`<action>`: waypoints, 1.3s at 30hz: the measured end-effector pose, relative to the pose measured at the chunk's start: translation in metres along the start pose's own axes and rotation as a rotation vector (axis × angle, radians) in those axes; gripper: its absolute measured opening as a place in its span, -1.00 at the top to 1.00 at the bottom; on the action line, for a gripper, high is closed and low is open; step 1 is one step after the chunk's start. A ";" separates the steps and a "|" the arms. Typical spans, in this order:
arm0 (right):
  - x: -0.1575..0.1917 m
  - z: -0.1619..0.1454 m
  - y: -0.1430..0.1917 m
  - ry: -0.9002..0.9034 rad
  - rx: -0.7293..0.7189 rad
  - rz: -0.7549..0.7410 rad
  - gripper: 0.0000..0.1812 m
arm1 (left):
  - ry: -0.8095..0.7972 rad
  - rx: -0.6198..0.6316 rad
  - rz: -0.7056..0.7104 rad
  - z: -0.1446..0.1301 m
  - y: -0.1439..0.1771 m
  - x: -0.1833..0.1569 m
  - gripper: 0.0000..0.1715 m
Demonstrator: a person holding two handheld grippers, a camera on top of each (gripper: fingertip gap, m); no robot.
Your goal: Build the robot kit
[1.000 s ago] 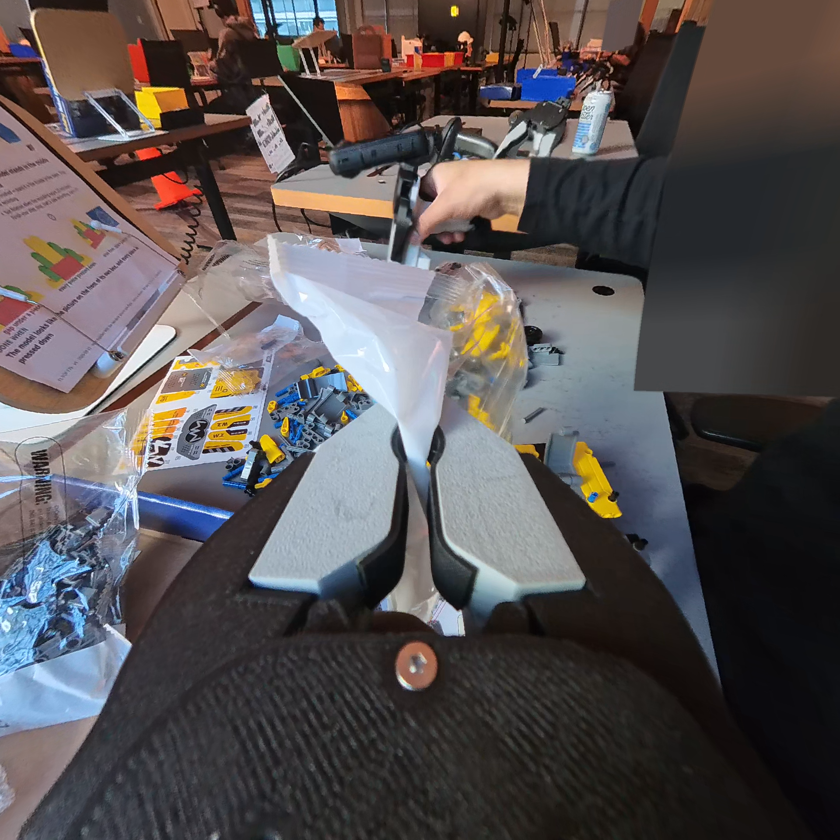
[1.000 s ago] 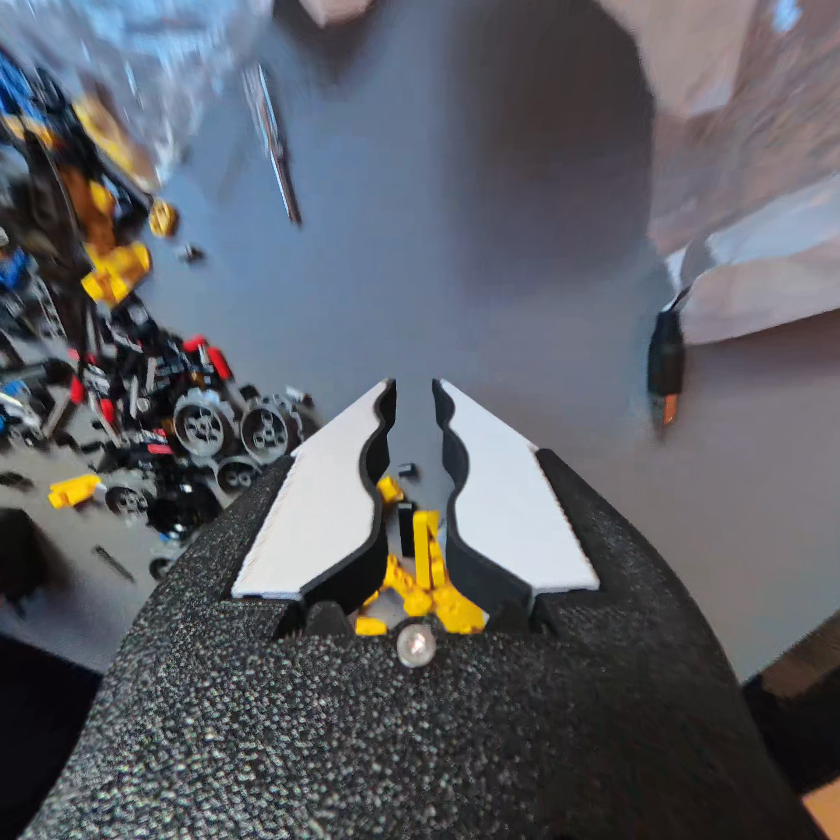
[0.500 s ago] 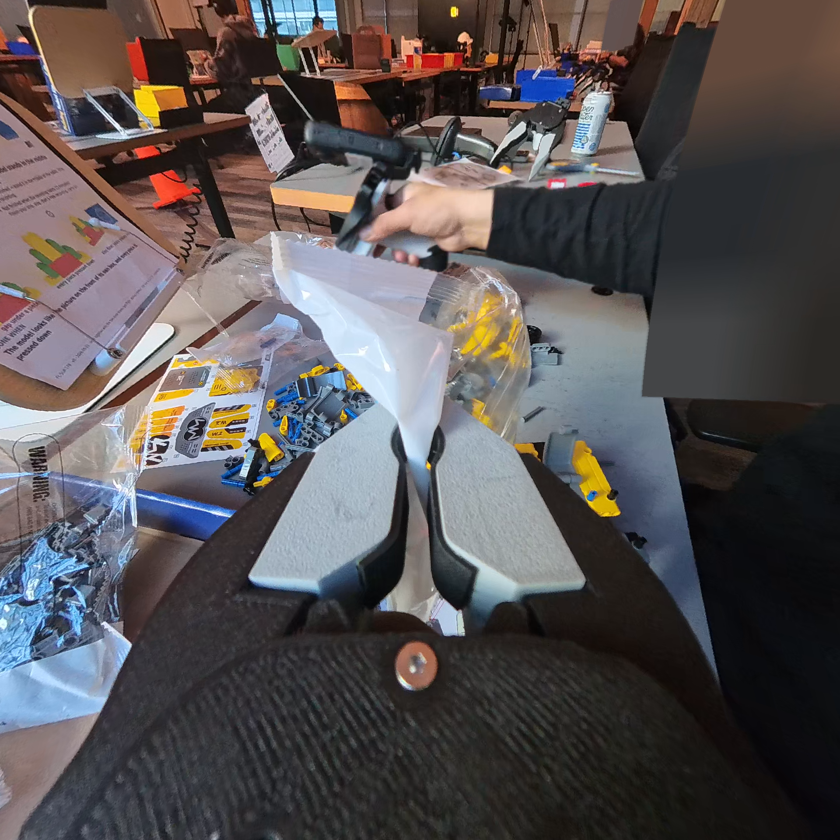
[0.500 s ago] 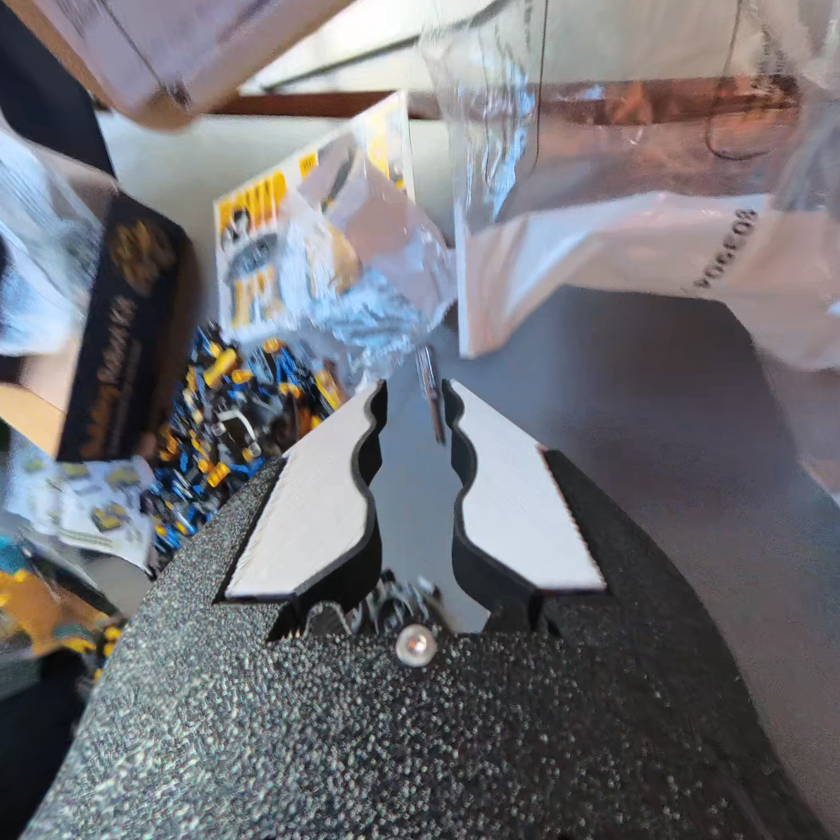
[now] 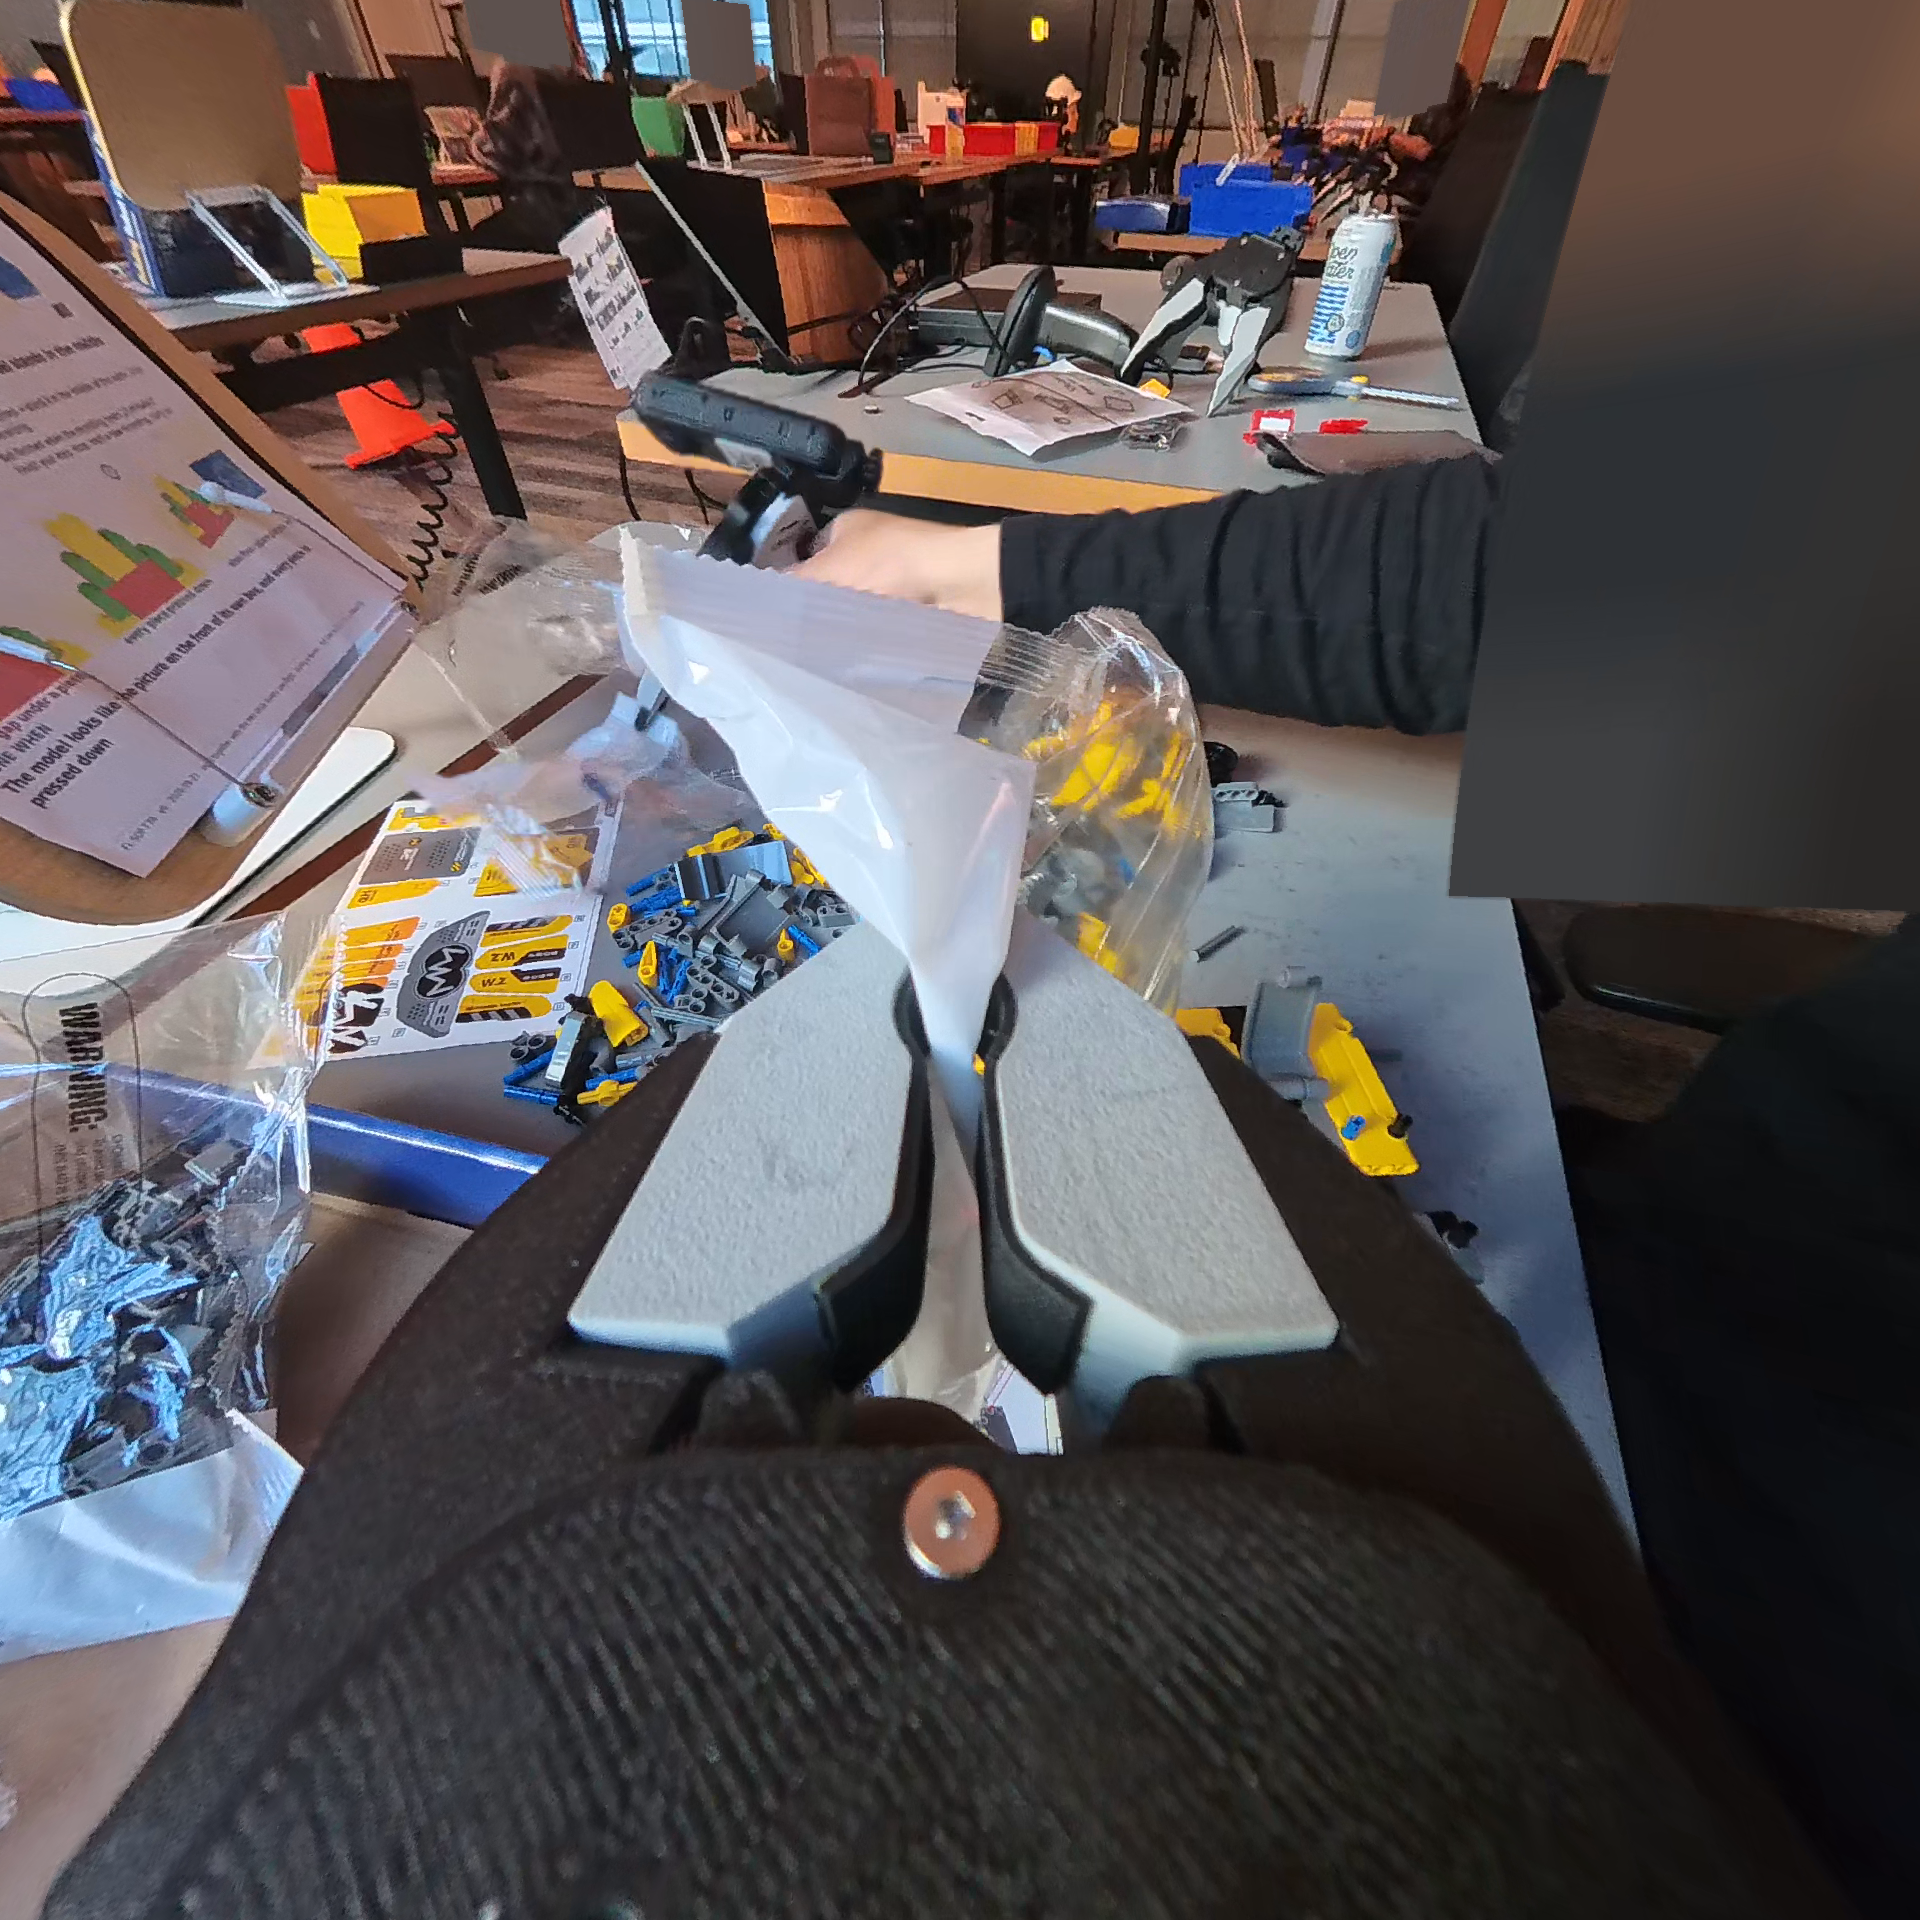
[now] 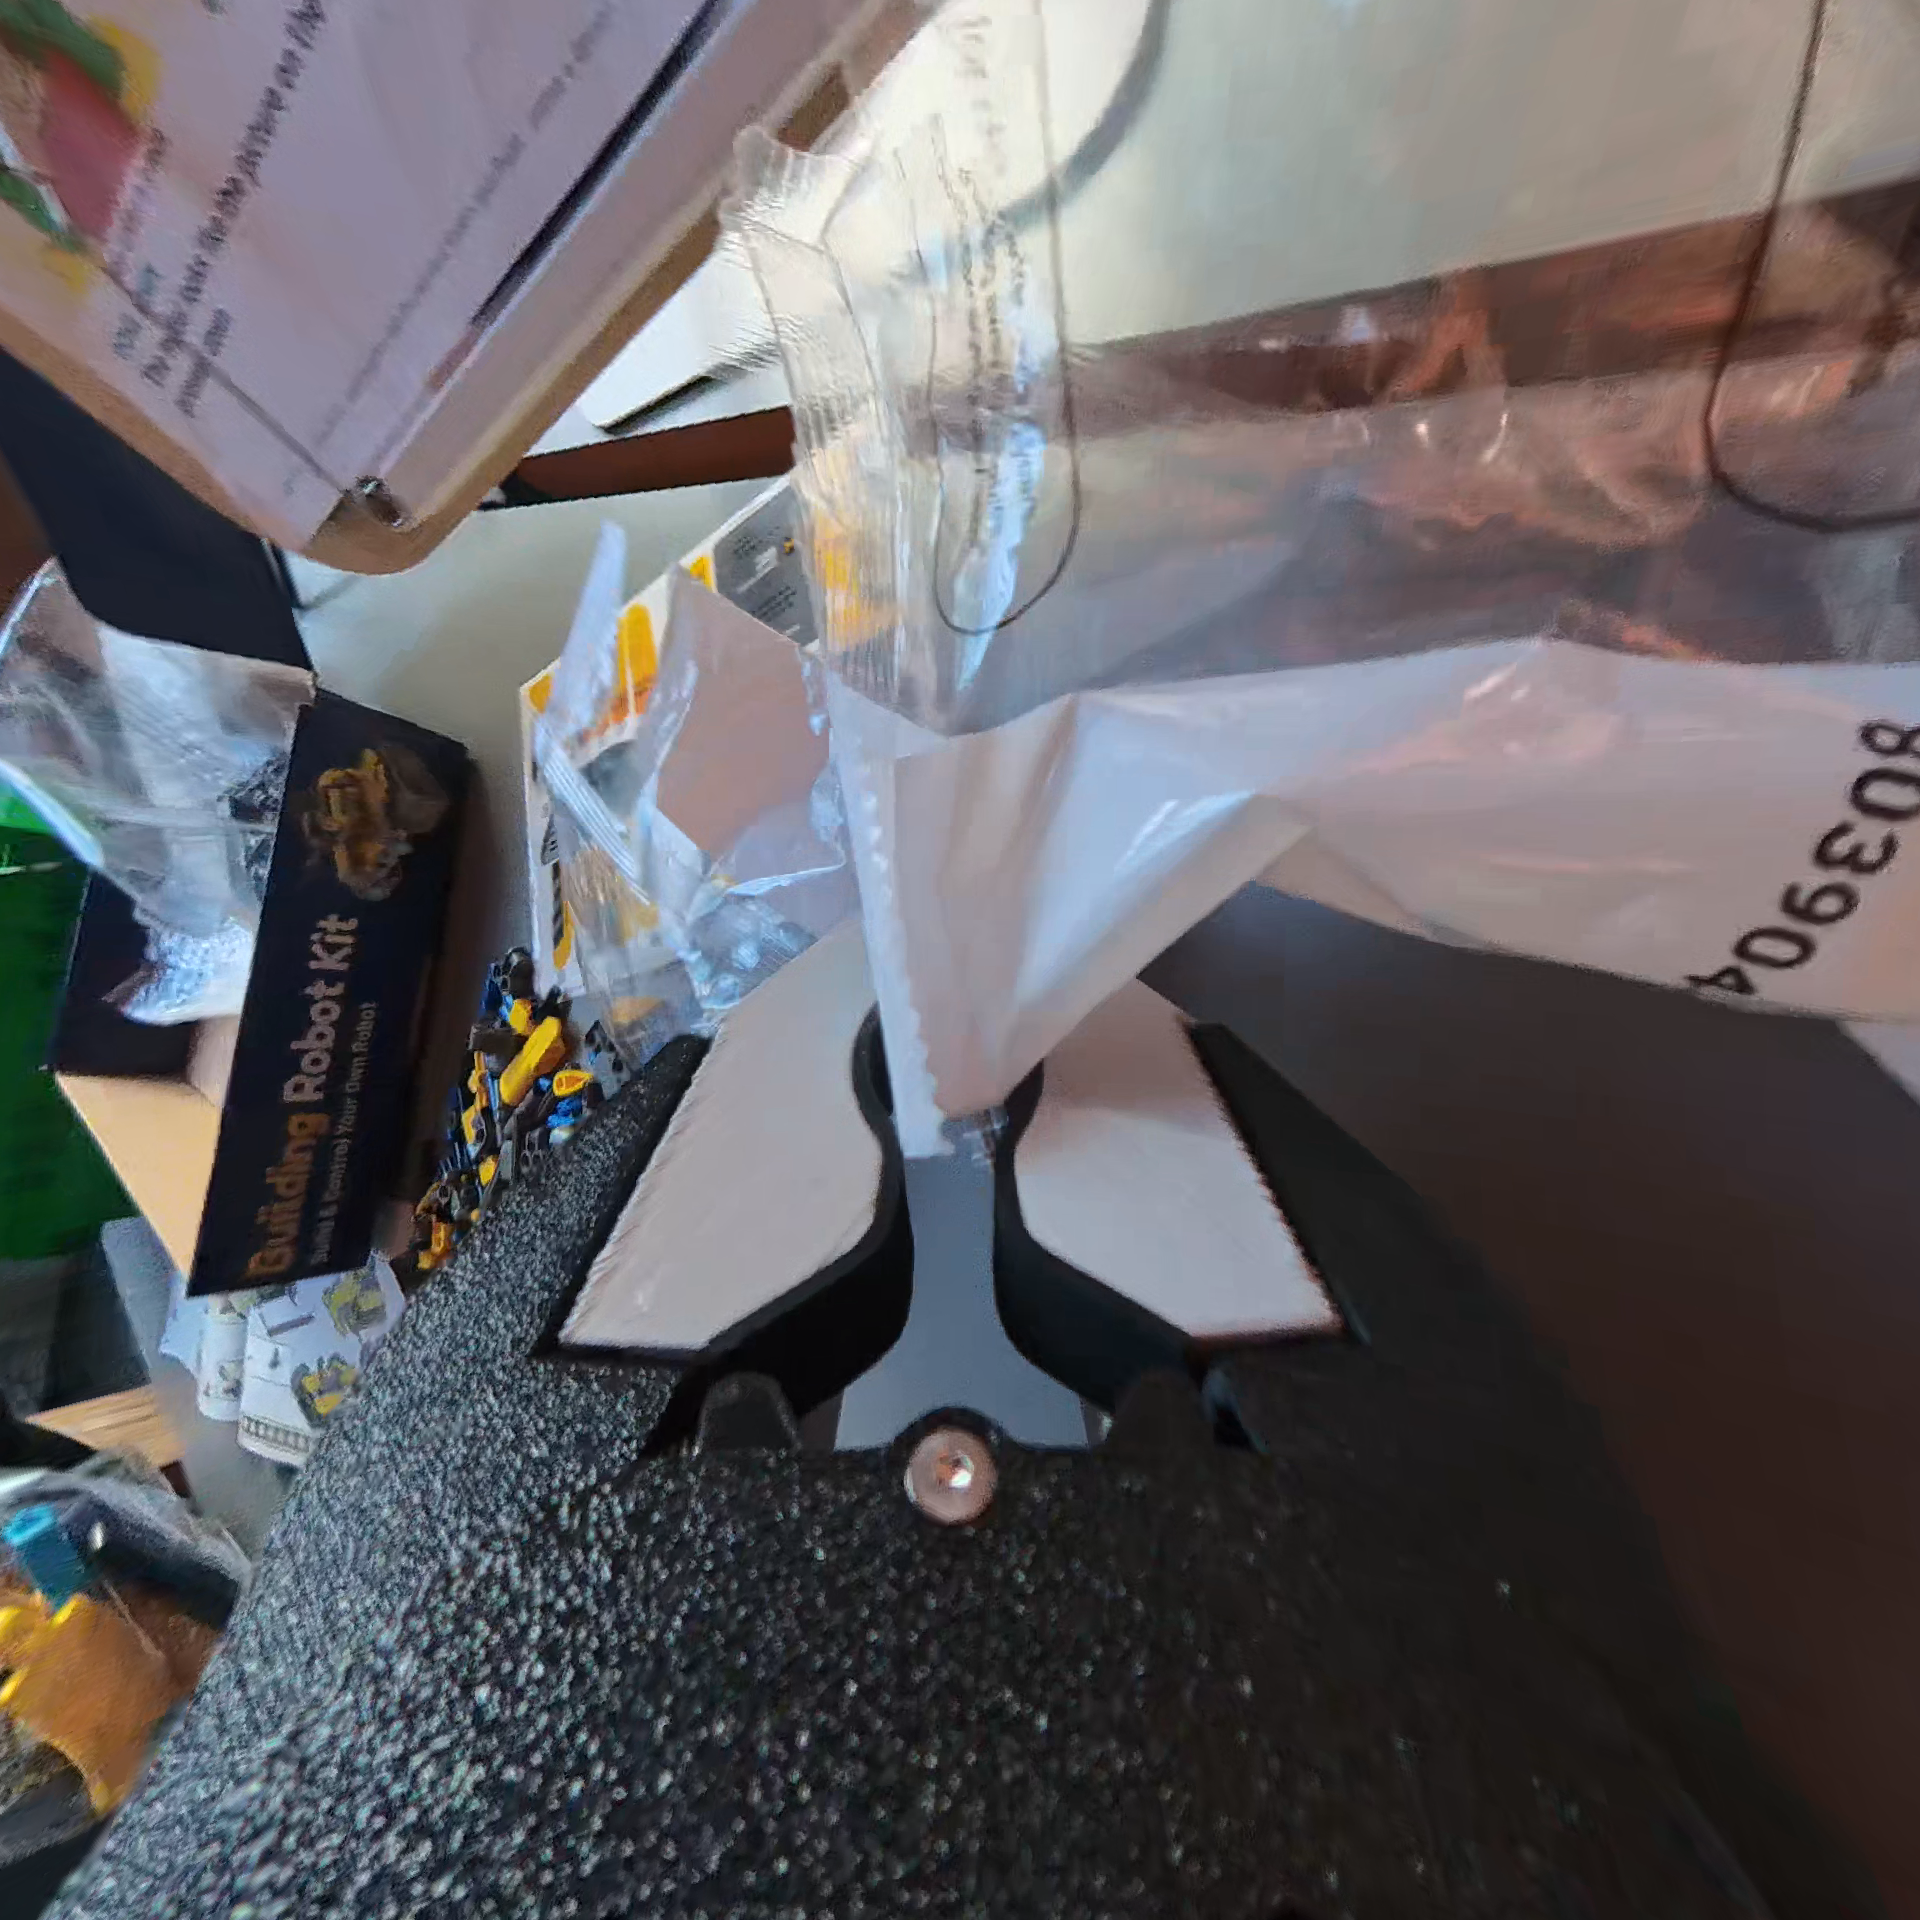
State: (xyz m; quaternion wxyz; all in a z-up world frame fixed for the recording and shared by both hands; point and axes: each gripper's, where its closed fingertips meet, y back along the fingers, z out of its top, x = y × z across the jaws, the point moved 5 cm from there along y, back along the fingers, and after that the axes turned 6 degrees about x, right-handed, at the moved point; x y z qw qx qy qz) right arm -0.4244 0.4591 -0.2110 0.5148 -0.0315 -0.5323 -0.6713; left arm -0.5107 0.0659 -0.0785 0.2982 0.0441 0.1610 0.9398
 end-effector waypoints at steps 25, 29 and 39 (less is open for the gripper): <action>0.055 -0.029 0.156 0.676 -0.136 -0.652 0.99 | -0.012 0.007 -0.013 0.000 -0.005 -0.007 1.00; 0.059 -0.034 0.170 0.663 -0.140 -0.648 0.99 | -0.013 0.005 -0.009 0.000 -0.004 -0.006 1.00; -0.014 -0.032 0.264 0.081 -0.527 -0.281 0.99 | -0.020 -0.004 -0.012 0.003 -0.001 -0.008 1.00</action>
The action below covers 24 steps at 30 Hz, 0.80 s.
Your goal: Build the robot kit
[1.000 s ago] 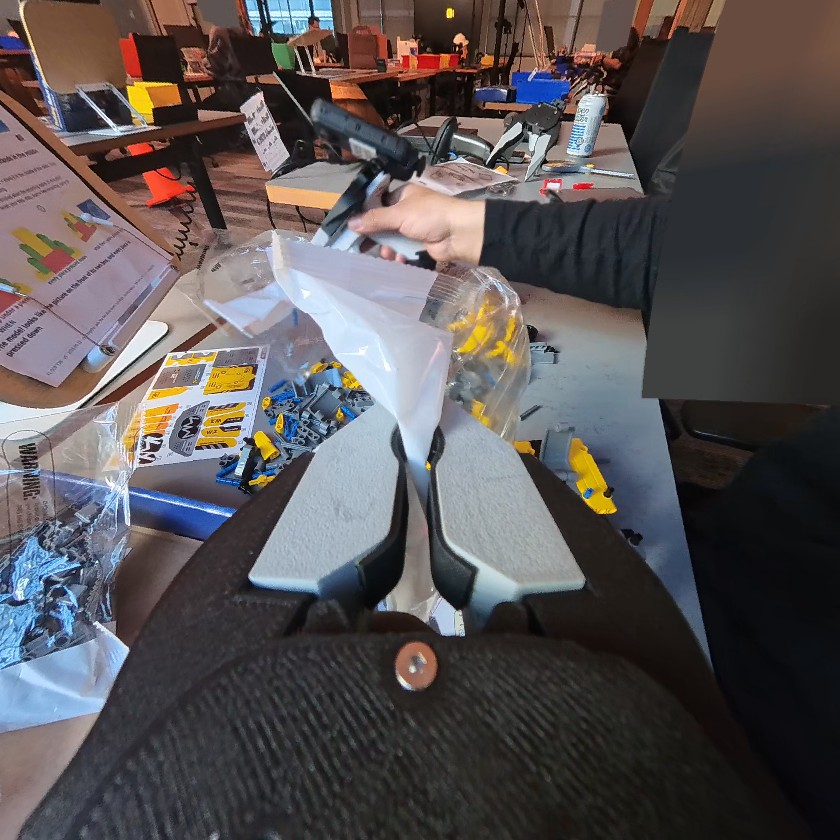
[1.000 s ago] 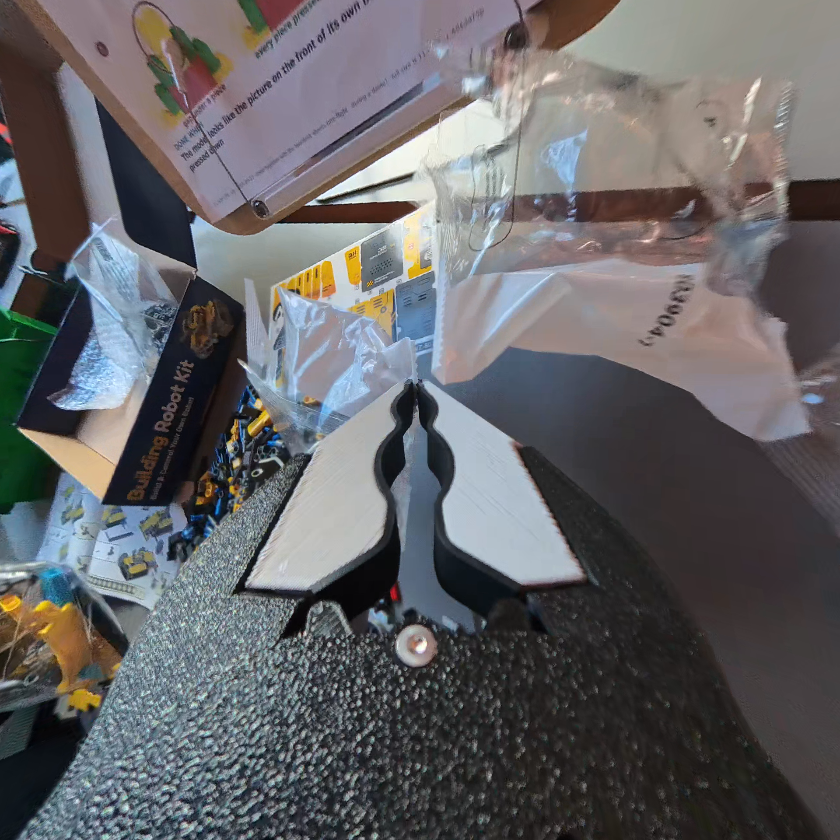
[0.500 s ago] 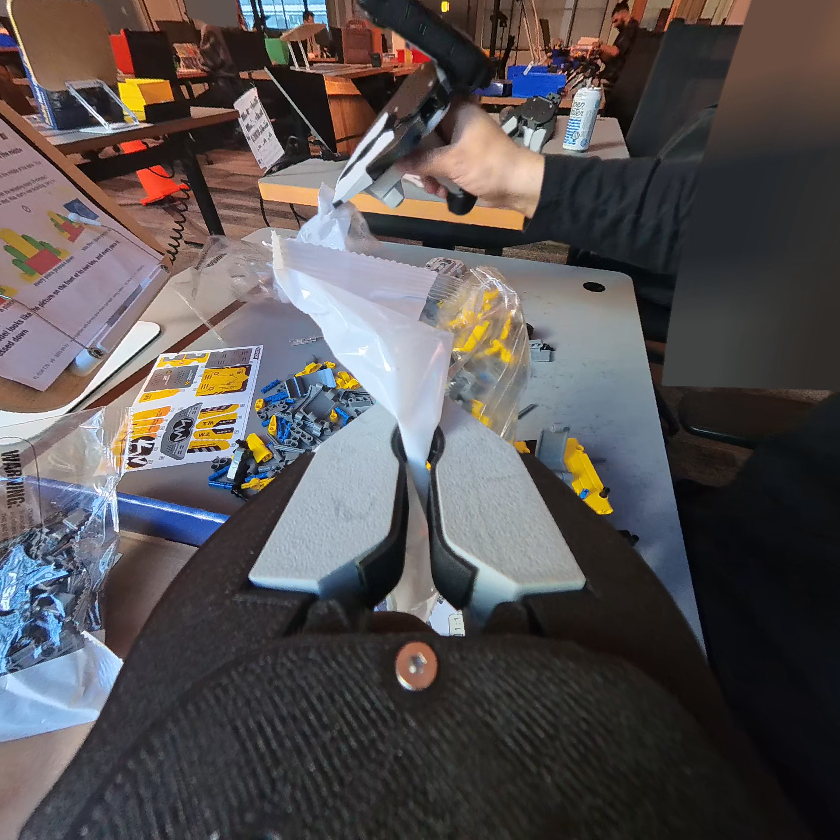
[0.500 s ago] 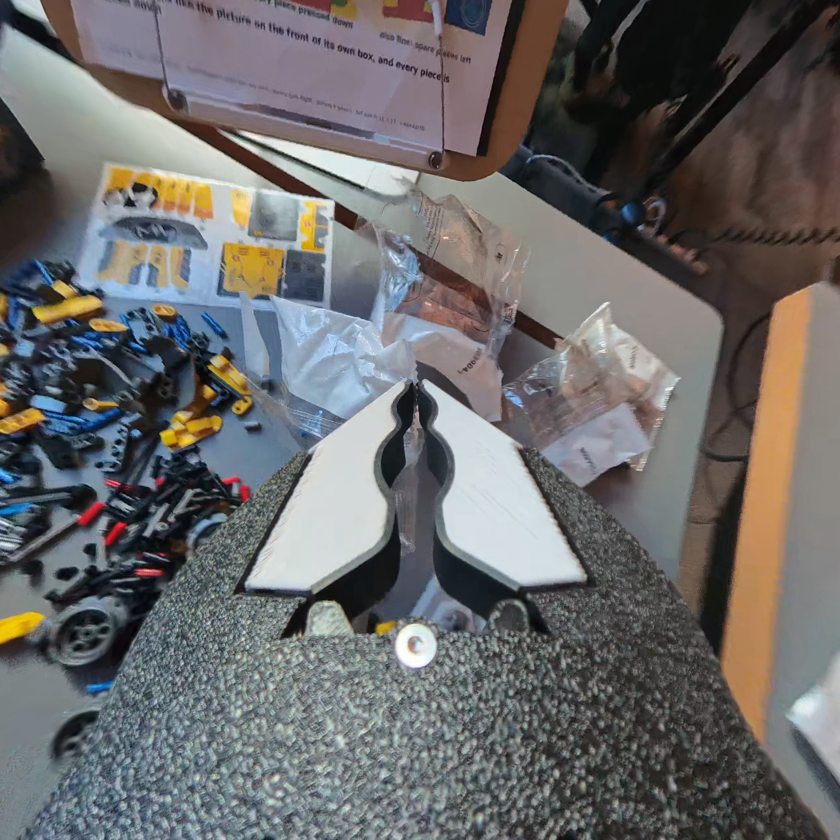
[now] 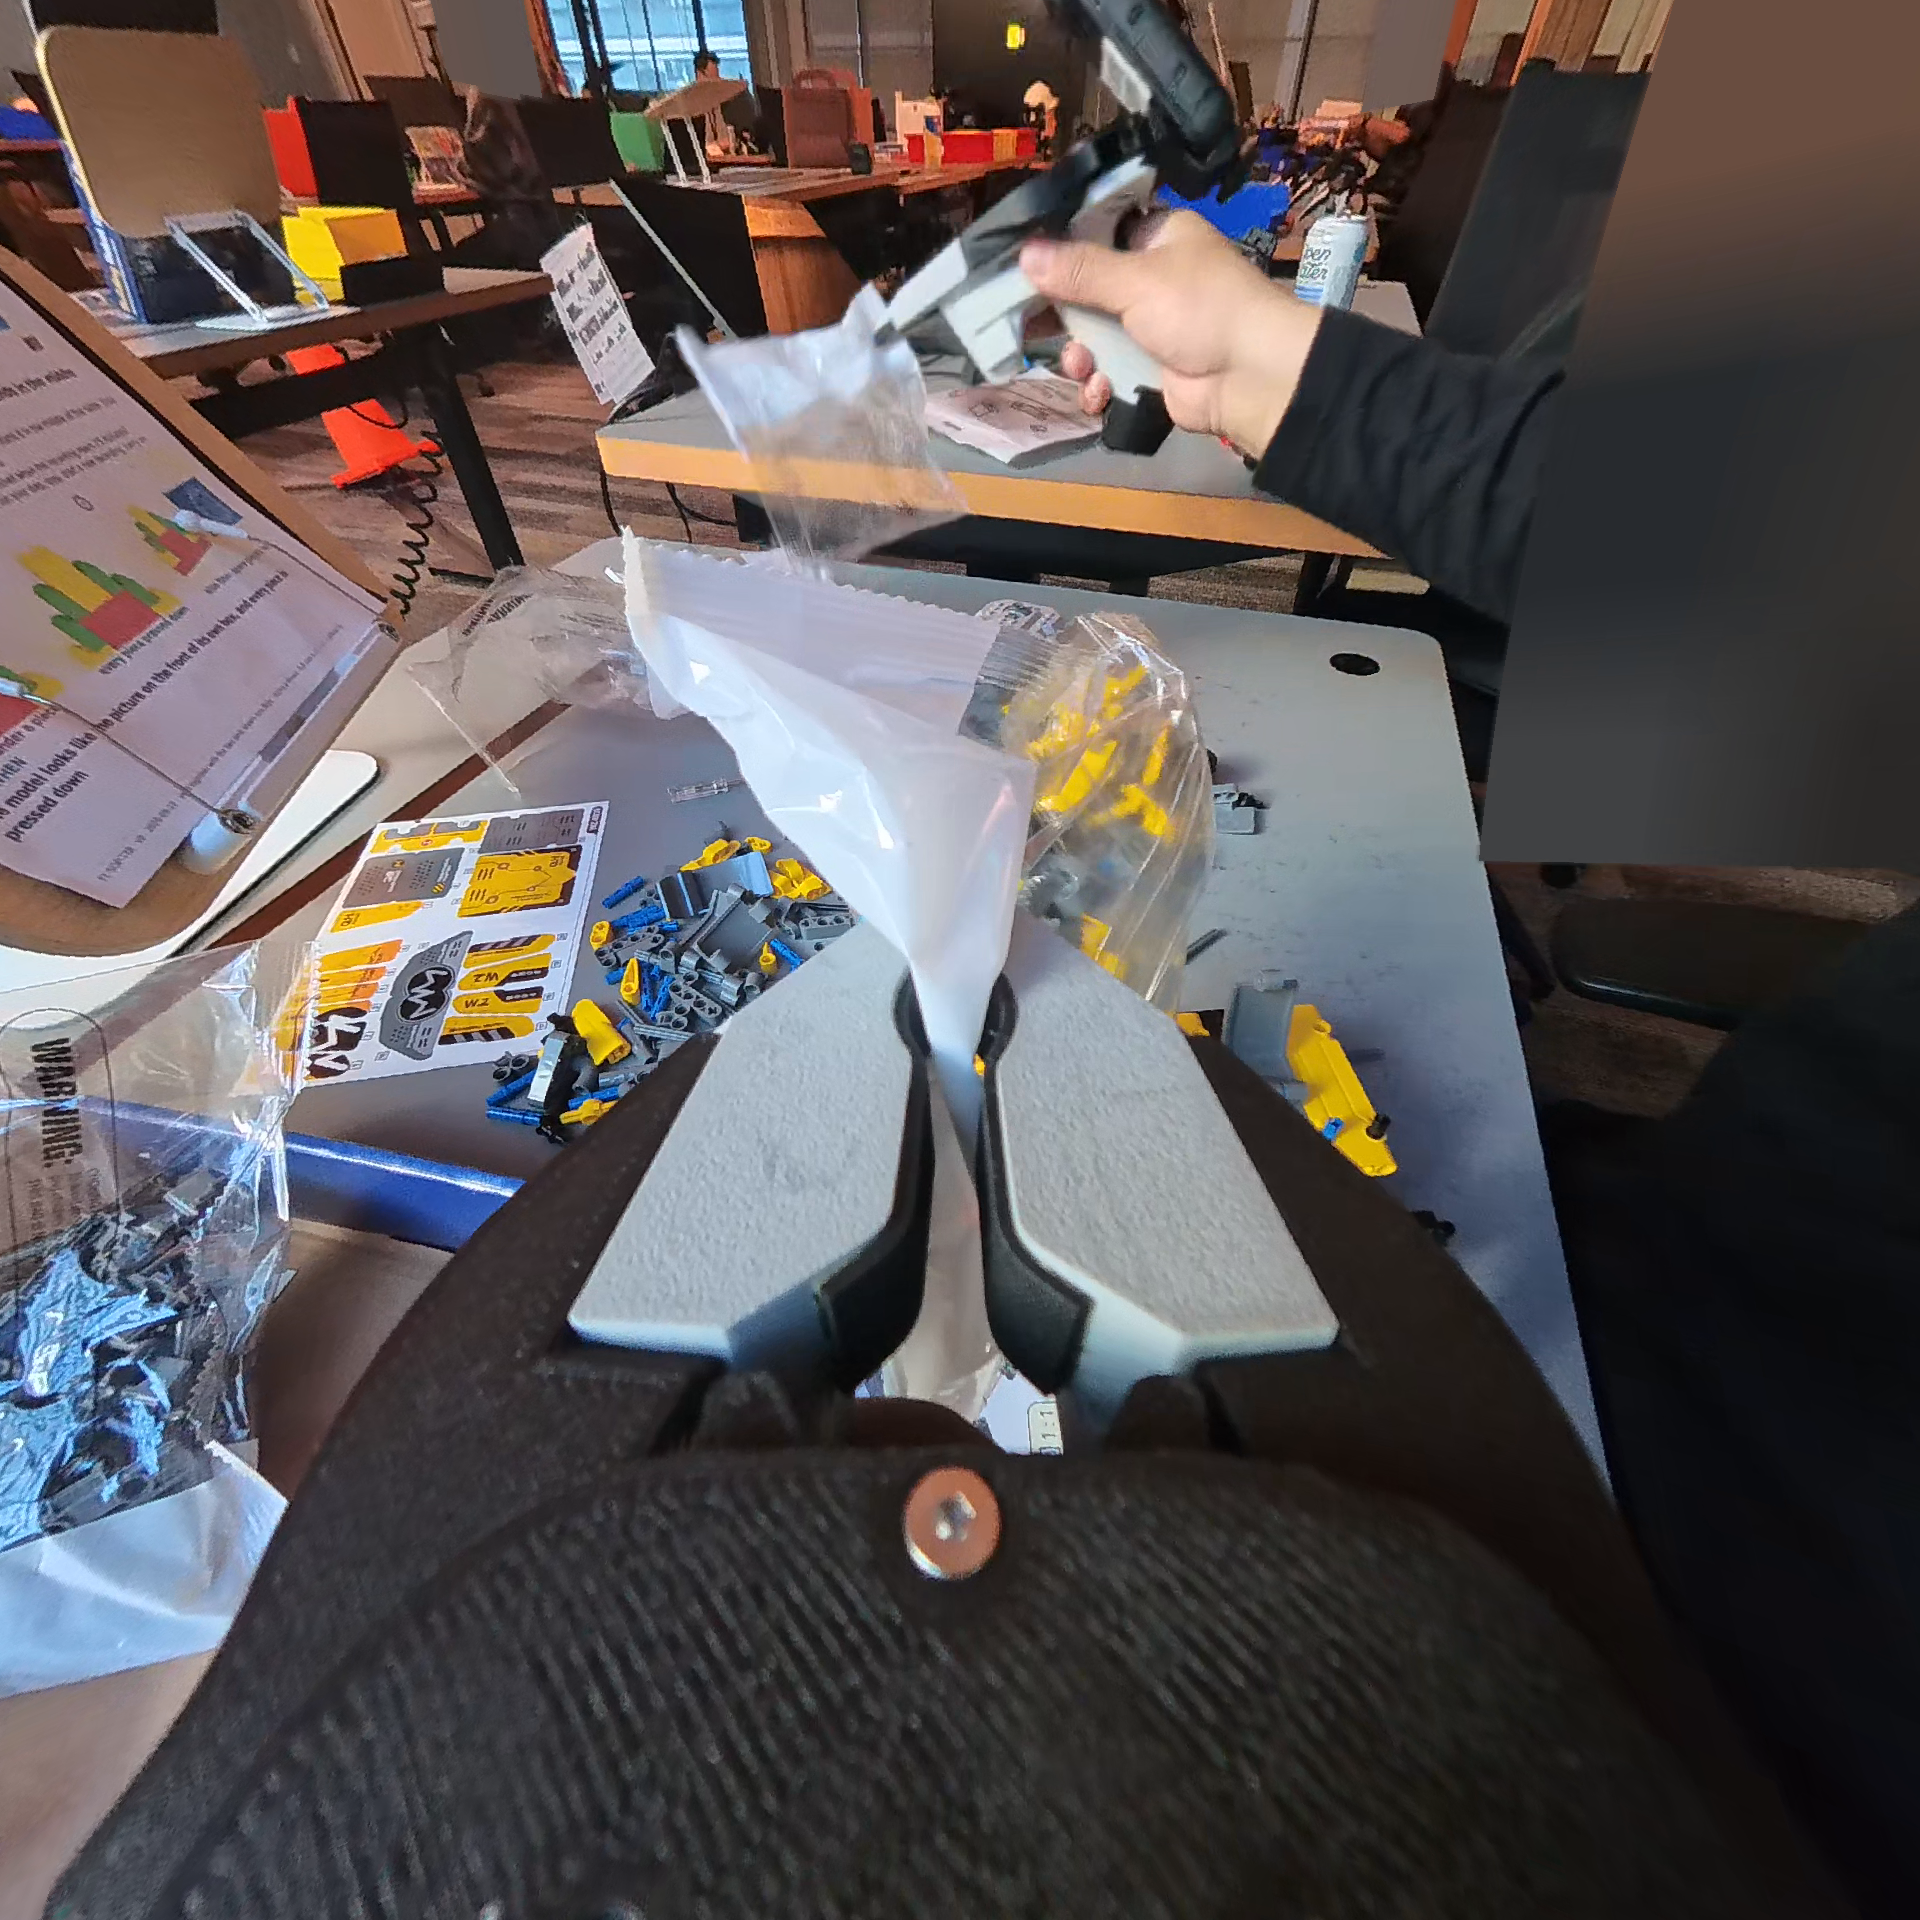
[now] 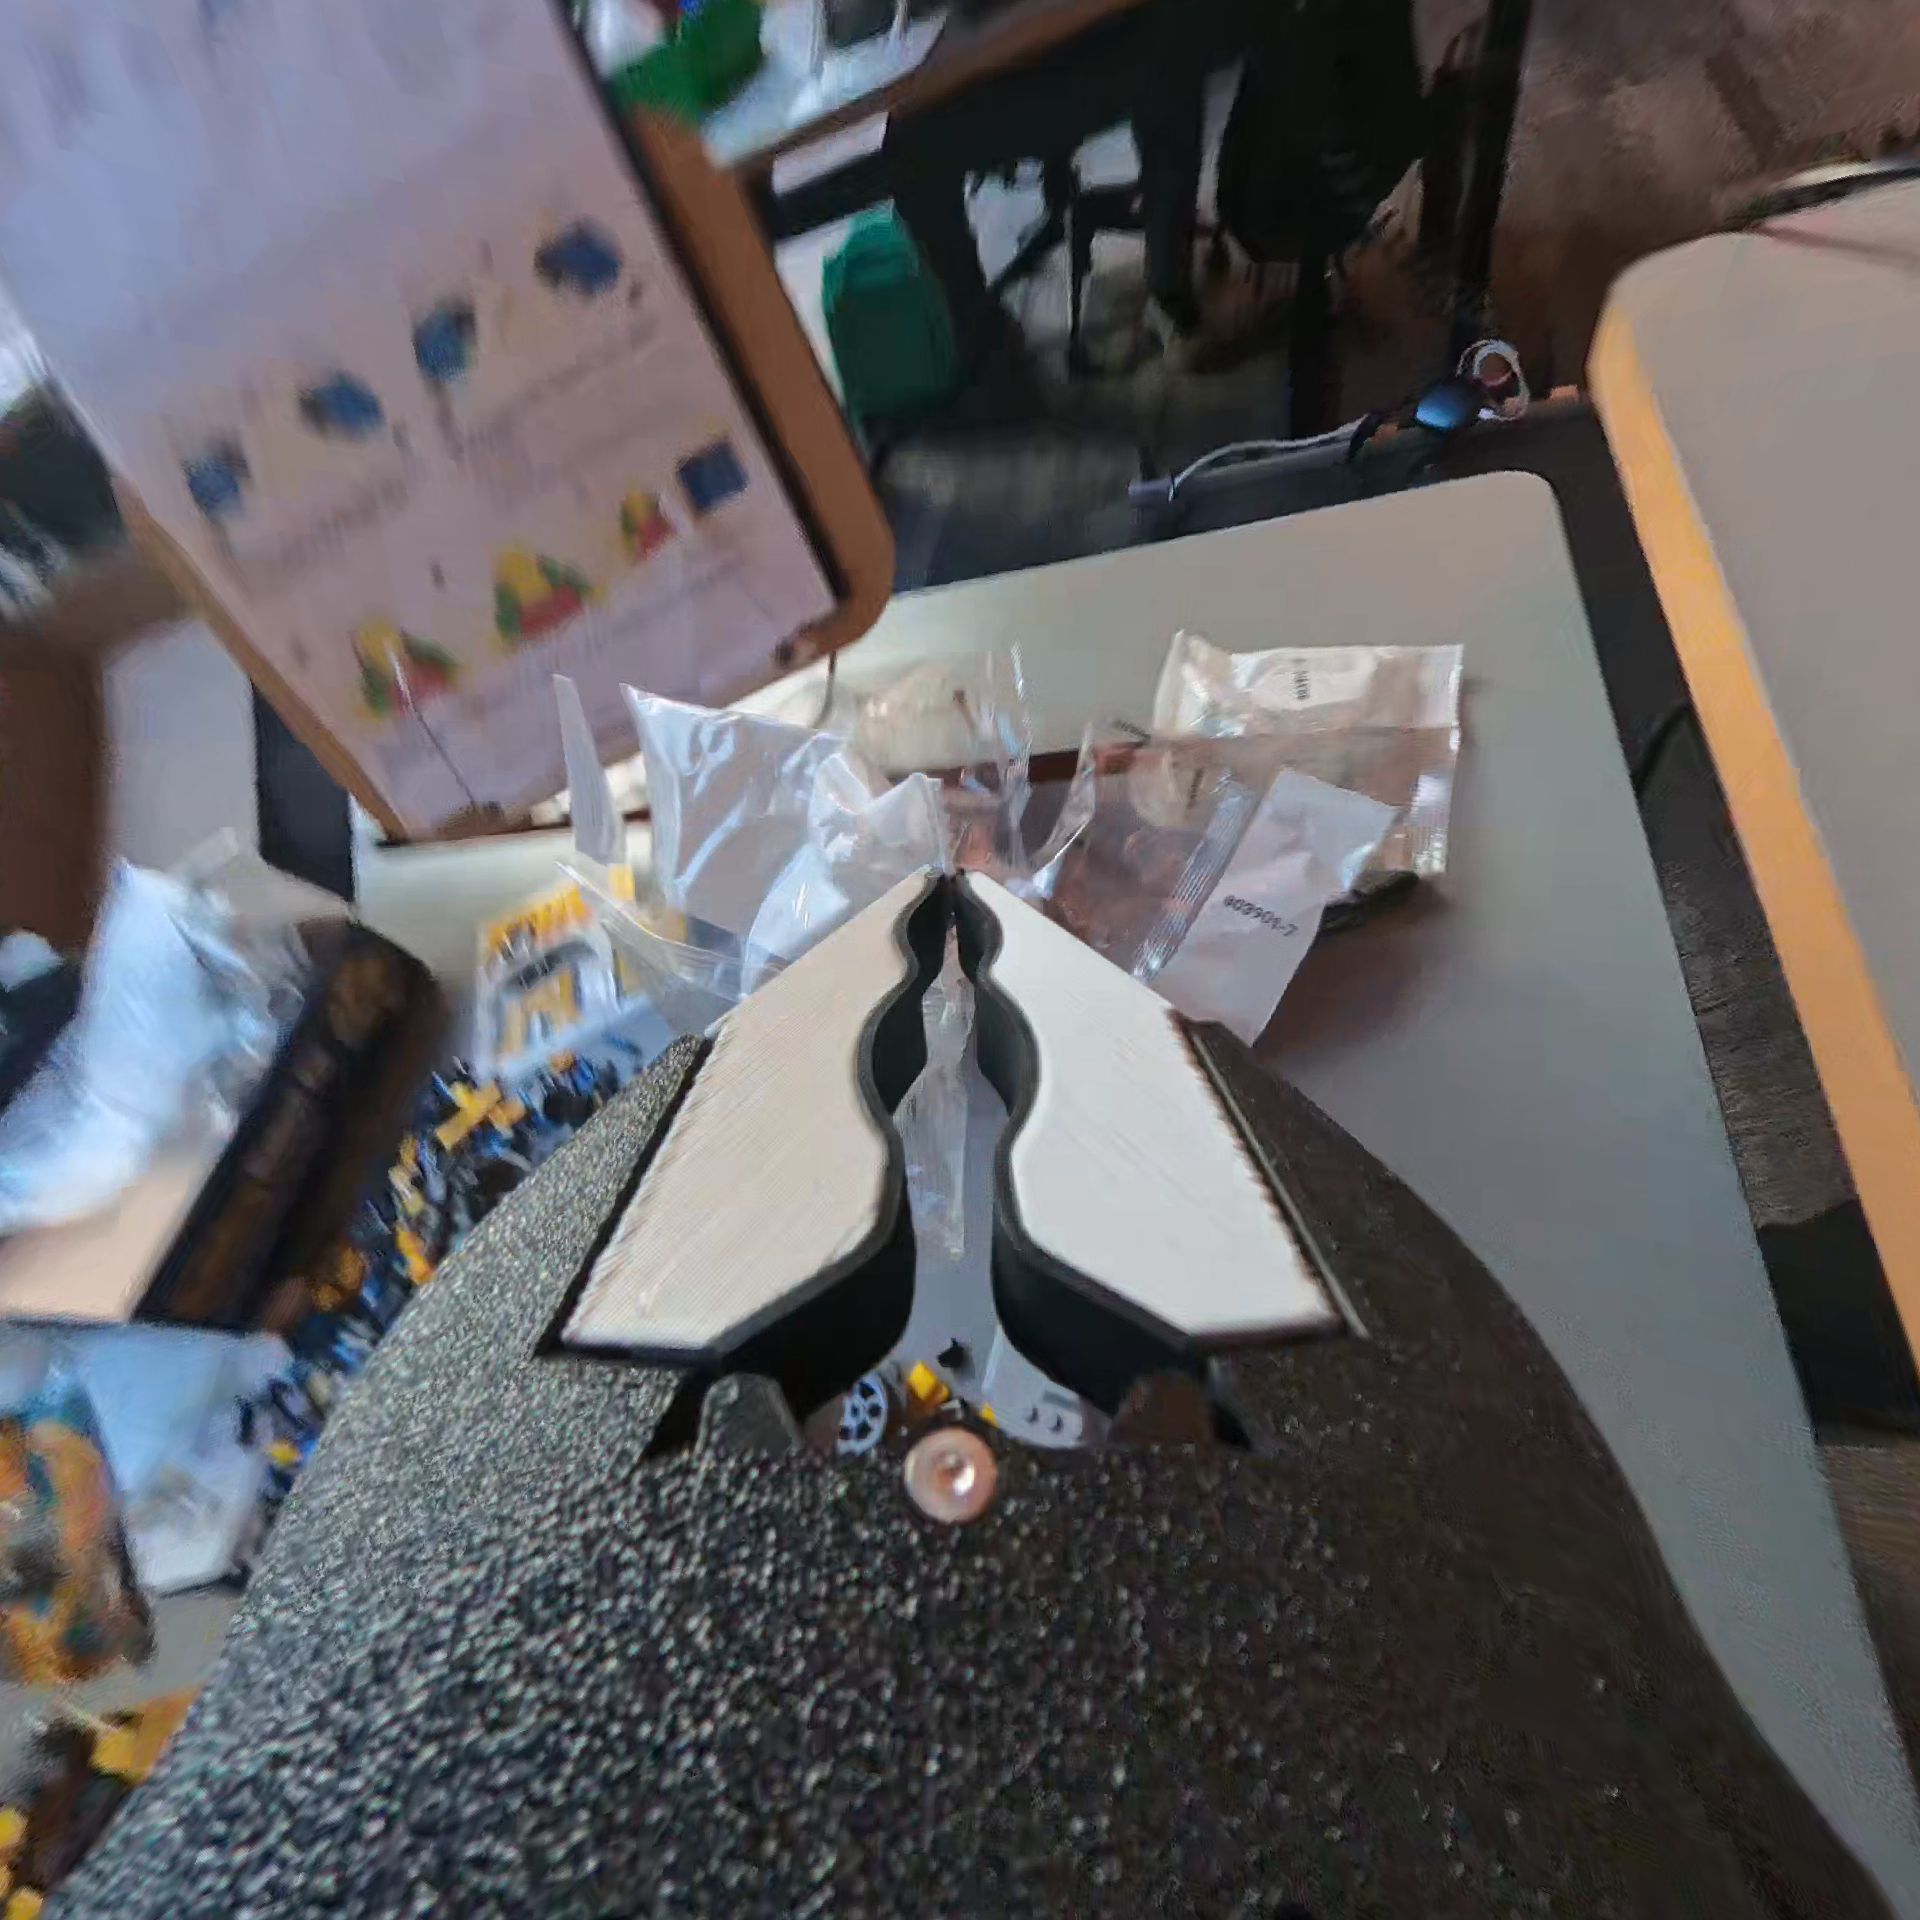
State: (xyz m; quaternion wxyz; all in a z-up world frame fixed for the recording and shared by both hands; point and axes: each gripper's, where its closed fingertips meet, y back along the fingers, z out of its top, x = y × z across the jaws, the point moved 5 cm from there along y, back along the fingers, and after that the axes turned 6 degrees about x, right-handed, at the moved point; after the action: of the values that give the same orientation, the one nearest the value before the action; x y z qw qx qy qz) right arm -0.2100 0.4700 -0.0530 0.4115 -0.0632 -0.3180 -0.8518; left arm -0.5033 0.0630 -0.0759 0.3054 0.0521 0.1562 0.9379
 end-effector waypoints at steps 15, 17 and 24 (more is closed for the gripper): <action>-0.092 -0.042 -0.104 -0.263 0.278 -0.113 0.73 | -0.005 0.026 0.005 0.011 -0.013 0.000 1.00; -0.091 -0.046 -0.100 -0.221 0.289 -0.128 0.64 | -0.014 0.033 0.006 0.015 -0.014 0.001 1.00; -0.073 -0.047 -0.056 -0.044 0.243 -0.174 0.53 | -0.056 0.029 -0.031 0.040 -0.030 0.001 1.00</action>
State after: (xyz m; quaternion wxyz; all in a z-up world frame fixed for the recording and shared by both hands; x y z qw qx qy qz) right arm -0.1965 0.5160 -0.1450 0.3336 -0.0038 -0.4319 -0.8379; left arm -0.4792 0.0970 -0.0483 0.3235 0.0804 0.1621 0.9288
